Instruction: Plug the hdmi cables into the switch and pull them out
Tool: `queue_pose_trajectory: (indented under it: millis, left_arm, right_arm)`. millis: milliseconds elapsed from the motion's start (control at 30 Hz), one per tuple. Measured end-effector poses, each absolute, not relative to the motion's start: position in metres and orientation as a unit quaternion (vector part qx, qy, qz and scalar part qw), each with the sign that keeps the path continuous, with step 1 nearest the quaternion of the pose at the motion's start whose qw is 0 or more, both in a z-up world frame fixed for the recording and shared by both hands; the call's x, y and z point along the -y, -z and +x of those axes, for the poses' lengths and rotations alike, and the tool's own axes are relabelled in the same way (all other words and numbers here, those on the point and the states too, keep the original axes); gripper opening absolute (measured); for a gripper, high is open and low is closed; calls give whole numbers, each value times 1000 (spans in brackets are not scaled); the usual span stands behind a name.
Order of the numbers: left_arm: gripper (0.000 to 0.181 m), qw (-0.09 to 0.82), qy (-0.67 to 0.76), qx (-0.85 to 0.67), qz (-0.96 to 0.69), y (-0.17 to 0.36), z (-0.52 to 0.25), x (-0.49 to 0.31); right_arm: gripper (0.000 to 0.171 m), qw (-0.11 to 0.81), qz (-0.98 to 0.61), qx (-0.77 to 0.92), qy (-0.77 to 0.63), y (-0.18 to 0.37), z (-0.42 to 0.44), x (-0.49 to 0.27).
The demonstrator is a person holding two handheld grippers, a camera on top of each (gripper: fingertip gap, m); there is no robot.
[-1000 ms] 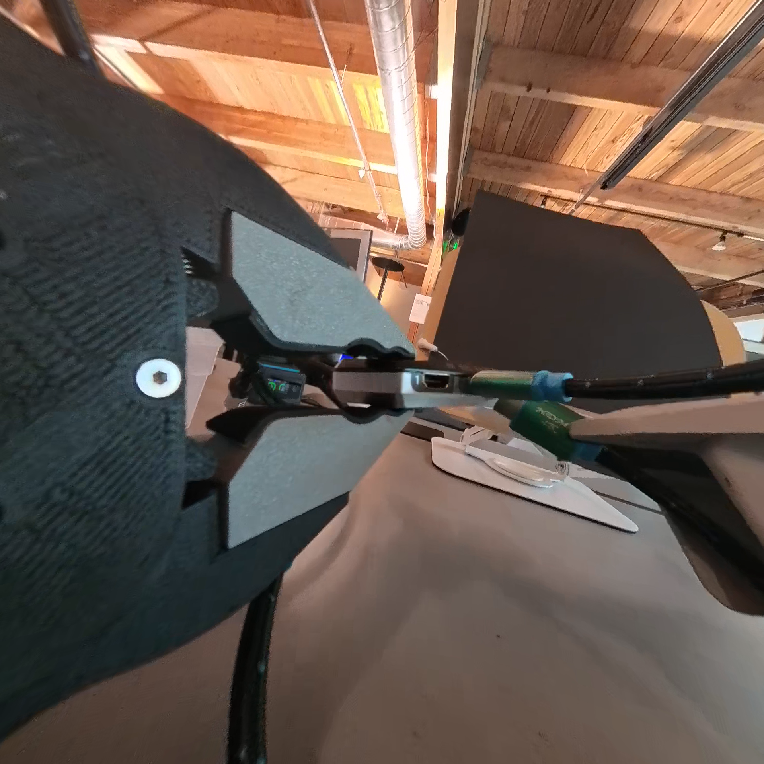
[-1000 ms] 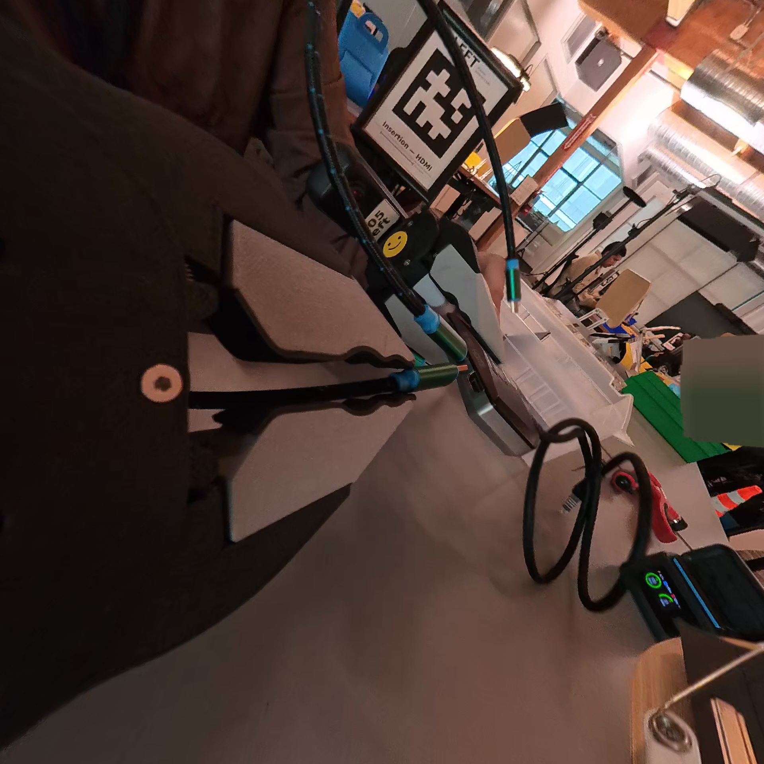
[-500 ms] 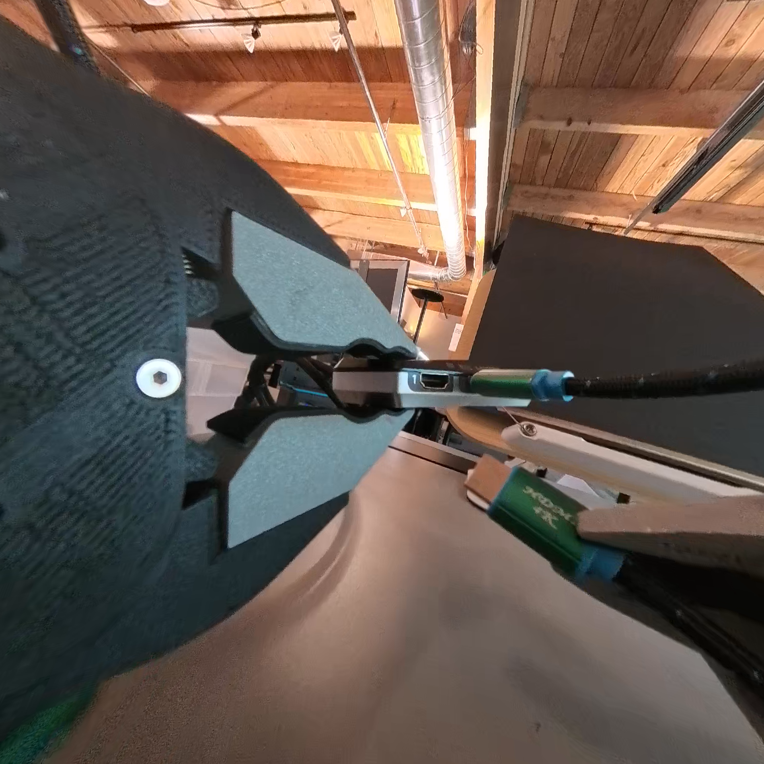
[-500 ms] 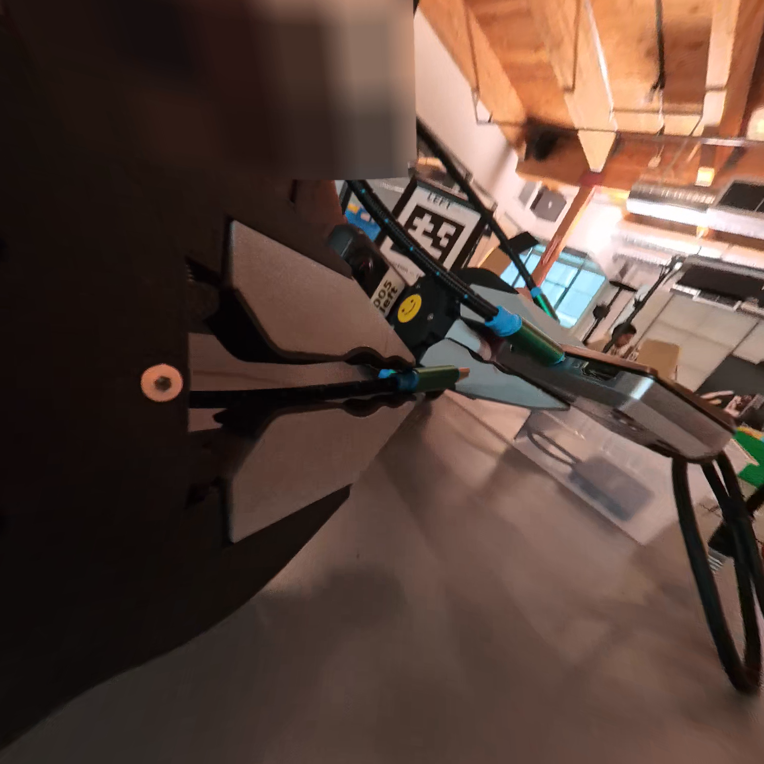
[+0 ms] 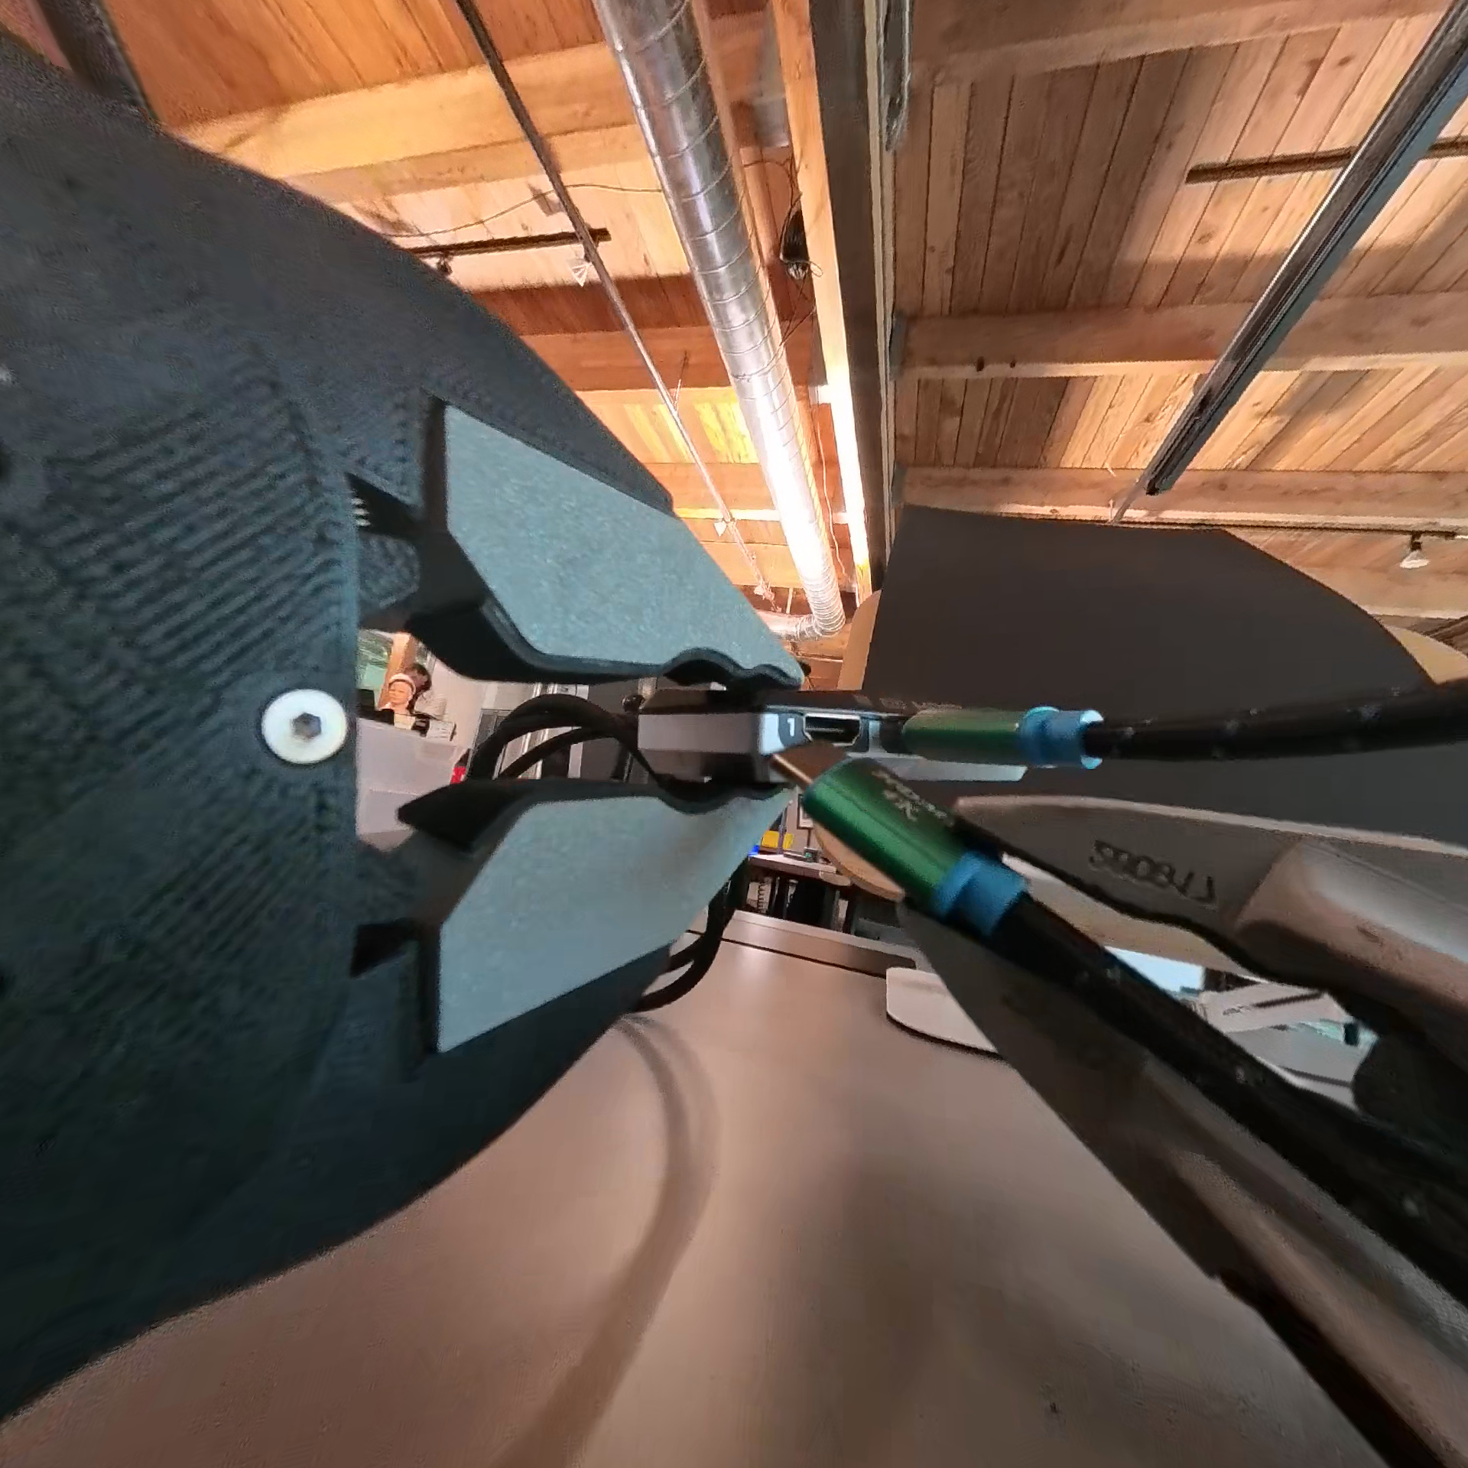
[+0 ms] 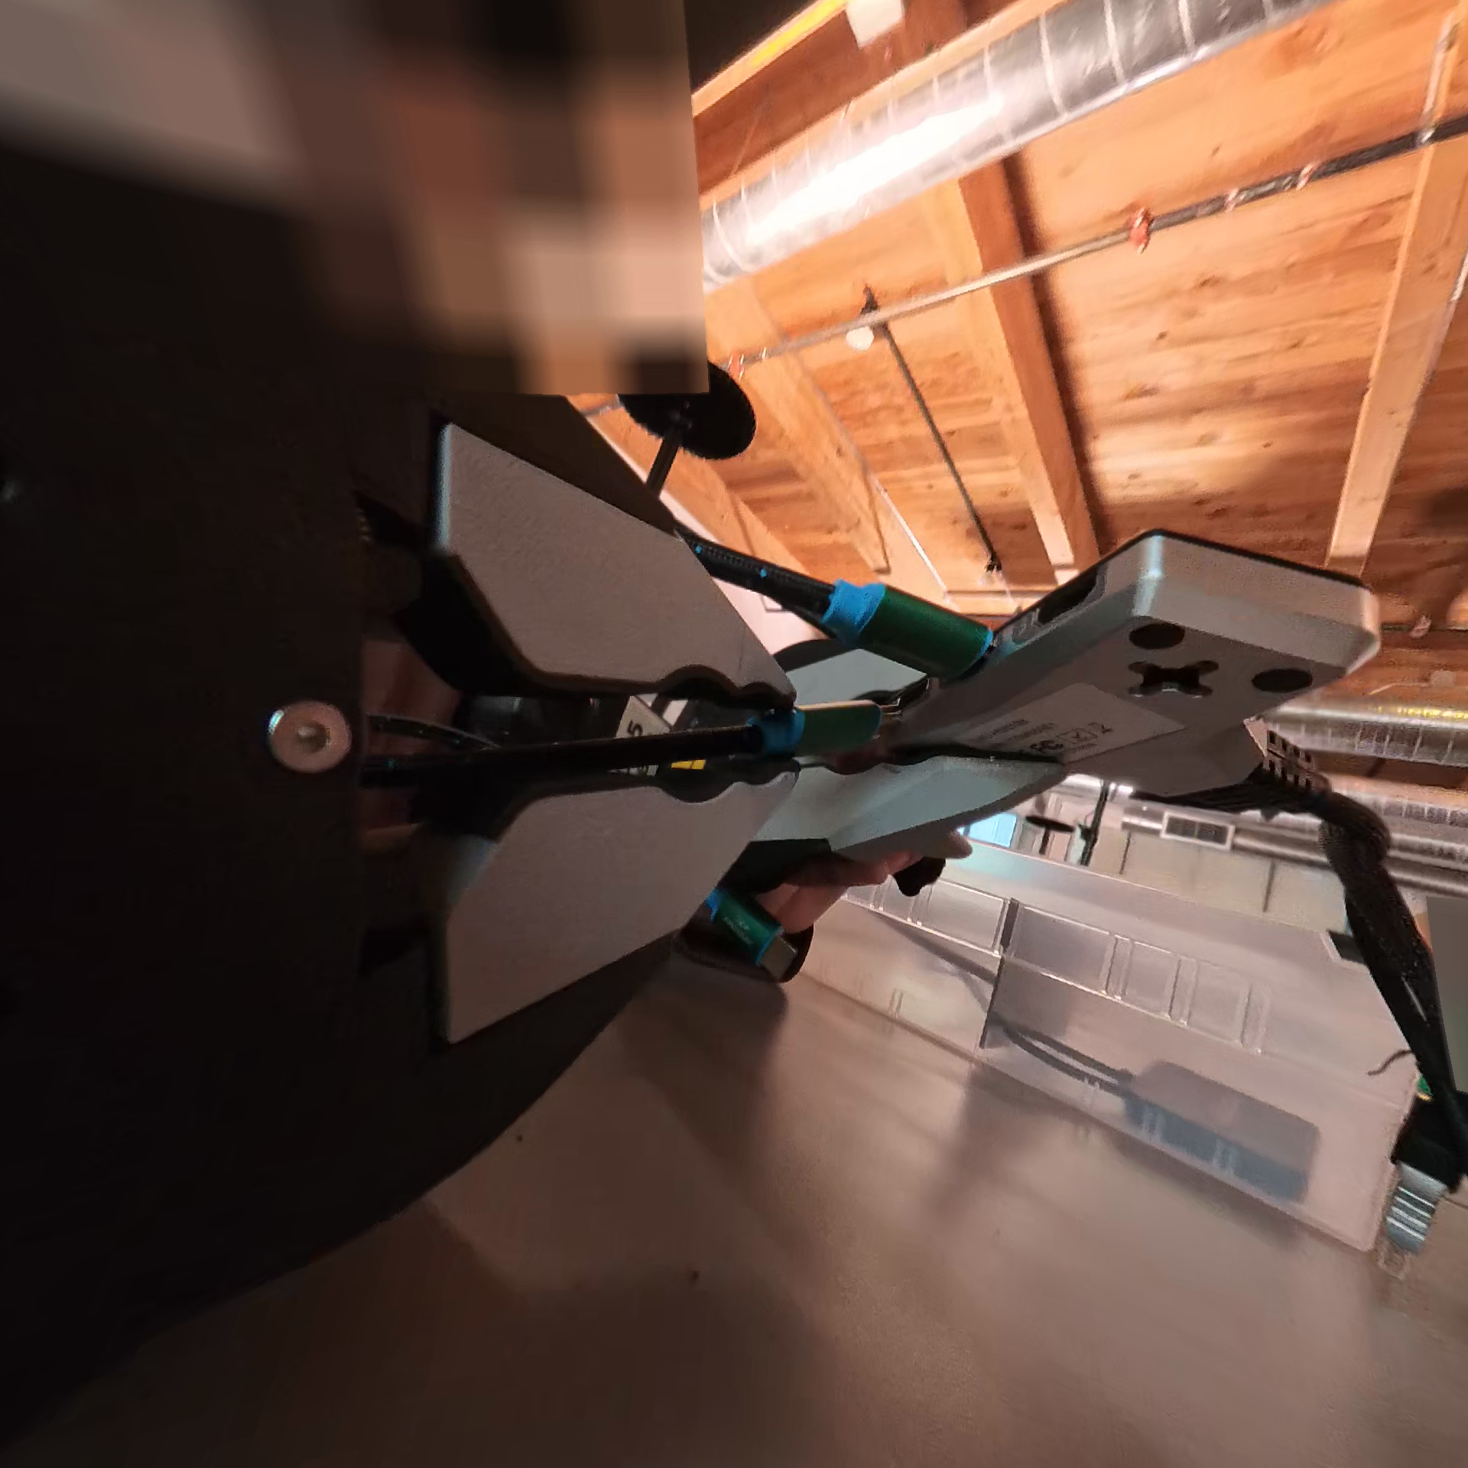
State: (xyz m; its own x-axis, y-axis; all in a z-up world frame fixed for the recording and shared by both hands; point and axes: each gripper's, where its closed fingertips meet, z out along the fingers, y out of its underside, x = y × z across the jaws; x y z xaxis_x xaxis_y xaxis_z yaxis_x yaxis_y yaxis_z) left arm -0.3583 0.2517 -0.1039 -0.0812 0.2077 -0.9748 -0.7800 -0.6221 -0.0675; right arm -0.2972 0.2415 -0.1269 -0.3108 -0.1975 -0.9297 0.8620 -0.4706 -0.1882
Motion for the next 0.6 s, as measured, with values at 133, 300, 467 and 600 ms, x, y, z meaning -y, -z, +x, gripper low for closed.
queue_pose_trajectory:
  millis: [133,300,467,600]
  left_arm:
    - [17,347,-699,-256,-570,104,-357,-251]
    - [17,339,-702,-263,-568,106,-355,-252]
    - [17,324,-707,-267,-569,108,-356,-252]
    - [17,312,-714,-267,-567,109,-357,-252]
  right_arm:
    - [9,381,451,-338,733,122,-297,-245]
    - [9,368,465,-334,733,125,-300,-250]
    - [9,366,477,-321,732,128,-301,-252]
    - [9,380,483,-299,730,129,-301,-251]
